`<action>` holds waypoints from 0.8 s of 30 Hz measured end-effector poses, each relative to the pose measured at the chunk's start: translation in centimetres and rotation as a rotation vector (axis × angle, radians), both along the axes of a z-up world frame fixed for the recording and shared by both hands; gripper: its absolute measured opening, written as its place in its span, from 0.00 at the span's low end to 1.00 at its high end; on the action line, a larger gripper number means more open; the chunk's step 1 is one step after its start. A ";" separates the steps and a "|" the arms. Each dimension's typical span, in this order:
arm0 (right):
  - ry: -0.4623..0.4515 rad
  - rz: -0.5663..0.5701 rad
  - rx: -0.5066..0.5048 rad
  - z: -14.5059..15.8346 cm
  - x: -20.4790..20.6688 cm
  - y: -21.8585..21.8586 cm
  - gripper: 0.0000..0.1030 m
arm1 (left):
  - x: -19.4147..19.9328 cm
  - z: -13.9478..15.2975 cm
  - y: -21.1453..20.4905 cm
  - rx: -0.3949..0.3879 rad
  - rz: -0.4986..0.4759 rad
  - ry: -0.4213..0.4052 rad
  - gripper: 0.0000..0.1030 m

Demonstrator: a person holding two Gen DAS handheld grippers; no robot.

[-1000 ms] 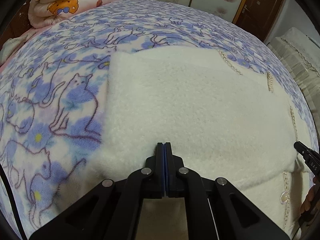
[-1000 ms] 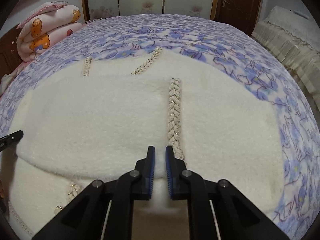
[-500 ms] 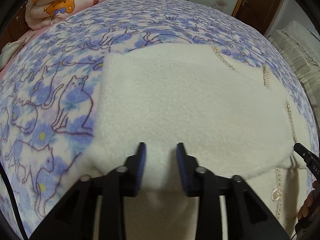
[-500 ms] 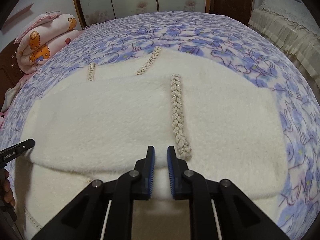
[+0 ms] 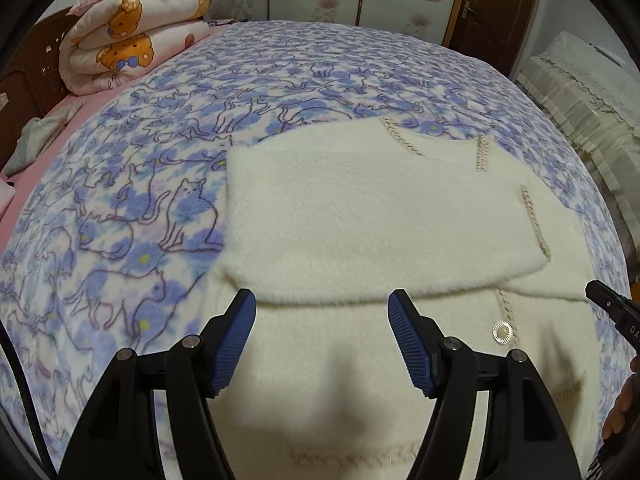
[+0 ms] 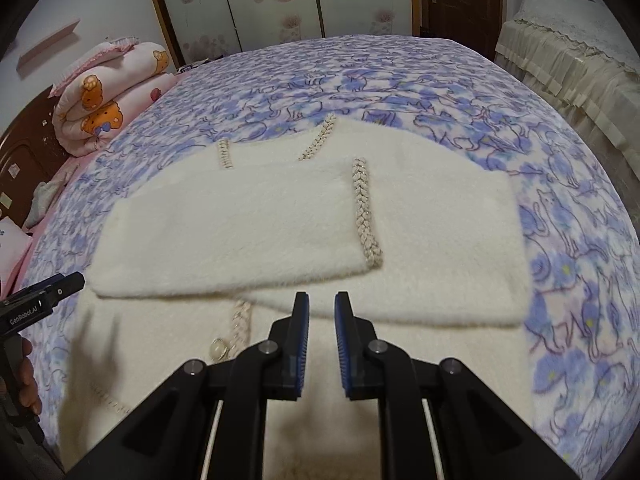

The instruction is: Fold large clothes

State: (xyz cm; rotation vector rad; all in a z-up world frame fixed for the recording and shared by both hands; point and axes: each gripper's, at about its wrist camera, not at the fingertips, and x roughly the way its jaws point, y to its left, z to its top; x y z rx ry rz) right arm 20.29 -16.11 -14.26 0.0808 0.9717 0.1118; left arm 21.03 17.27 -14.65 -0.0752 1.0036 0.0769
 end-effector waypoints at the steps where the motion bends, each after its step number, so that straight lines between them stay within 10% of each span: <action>1: 0.000 -0.003 0.001 0.5 -0.6 -0.1 0.13 | -0.9 0.5 -0.2 -0.001 -0.005 -0.004 0.66; 14: -0.053 -0.041 0.017 6.2 -11.7 -3.6 0.33 | -12.4 5.3 0.1 -0.004 0.001 -0.066 0.78; 24: -0.031 -0.026 -0.028 5.6 -17.9 -6.1 0.36 | -19.6 1.6 0.5 -0.033 0.031 0.000 0.79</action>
